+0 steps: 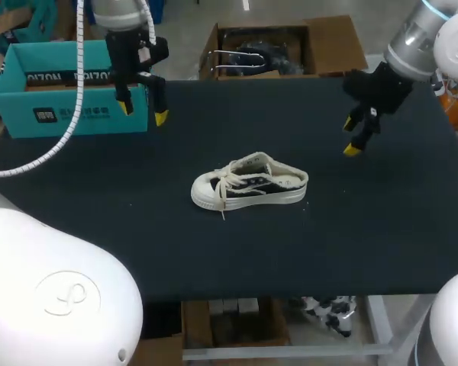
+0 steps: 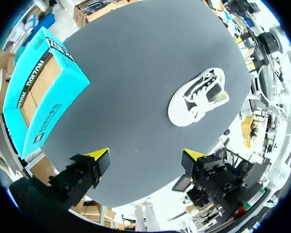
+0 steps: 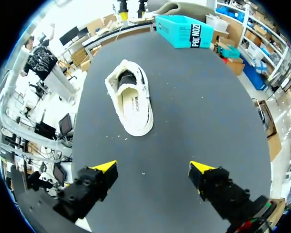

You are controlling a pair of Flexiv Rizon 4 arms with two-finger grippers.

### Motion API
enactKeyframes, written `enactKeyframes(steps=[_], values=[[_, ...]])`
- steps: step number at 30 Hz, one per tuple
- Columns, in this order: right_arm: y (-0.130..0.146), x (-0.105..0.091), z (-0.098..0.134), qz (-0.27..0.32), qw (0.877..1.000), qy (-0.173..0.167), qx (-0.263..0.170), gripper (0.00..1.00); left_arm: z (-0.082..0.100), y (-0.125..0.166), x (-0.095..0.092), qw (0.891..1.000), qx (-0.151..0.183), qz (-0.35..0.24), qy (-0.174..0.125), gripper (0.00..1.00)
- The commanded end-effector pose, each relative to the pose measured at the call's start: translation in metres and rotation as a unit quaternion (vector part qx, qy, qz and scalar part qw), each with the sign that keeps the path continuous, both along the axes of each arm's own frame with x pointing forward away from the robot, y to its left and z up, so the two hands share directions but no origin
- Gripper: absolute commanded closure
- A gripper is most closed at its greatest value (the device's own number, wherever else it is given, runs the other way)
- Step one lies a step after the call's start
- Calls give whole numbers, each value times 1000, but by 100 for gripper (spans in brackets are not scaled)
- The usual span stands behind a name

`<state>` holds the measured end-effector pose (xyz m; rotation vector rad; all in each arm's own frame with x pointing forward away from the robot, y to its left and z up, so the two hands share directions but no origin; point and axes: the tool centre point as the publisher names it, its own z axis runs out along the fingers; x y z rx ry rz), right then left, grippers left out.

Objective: Open the shoe tongue, take the insole out of the shoe, put the insole back into the shoe, and pack the shoe into the shoebox

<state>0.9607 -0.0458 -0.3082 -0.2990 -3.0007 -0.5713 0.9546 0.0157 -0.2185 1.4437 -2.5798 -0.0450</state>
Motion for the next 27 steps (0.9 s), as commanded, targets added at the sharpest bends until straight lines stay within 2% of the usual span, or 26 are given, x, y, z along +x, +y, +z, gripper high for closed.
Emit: enactKeyframes(steps=[1,2,3,5,6,7,8,10,12,16,19,23,27], values=[[6,4,-22,-5,999,-2,38,0,-14,-36,2,982,71,174,24,0],[8,3,-25,-5,999,-8,53,0,-14,-41,0,980,73,183,31,0],[11,0,-31,-9,998,-11,68,0,-13,-49,-2,973,76,215,27,0],[18,-4,-39,-13,996,-21,87,0,-12,-59,-8,973,71,214,40,0],[20,-6,-43,-11,995,-26,98,0,-12,-64,-9,967,75,241,33,0],[23,-9,-46,-17,993,-33,109,0,-13,-69,-11,966,78,243,32,0],[25,-11,-49,-17,992,-37,118,0,-14,-74,-14,967,74,240,42,0],[30,-16,-56,-23,991,-37,127,0,-15,-81,-17,961,73,264,37,0],[34,-19,-62,-19,989,-38,138,0,-17,-87,-20,961,54,266,53,0],[46,-26,-73,-27,987,-41,156,0,-23,-100,-26,954,55,288,59,0],[52,-30,-80,-24,984,-51,167,0,-28,-112,-31,951,71,296,51,0],[62,-31,-91,-24,981,-54,186,0,-30,-126,-39,949,82,302,26,0],[69,-25,-102,-23,978,-53,199,0,-32,-135,-44,952,75,296,25,0]])
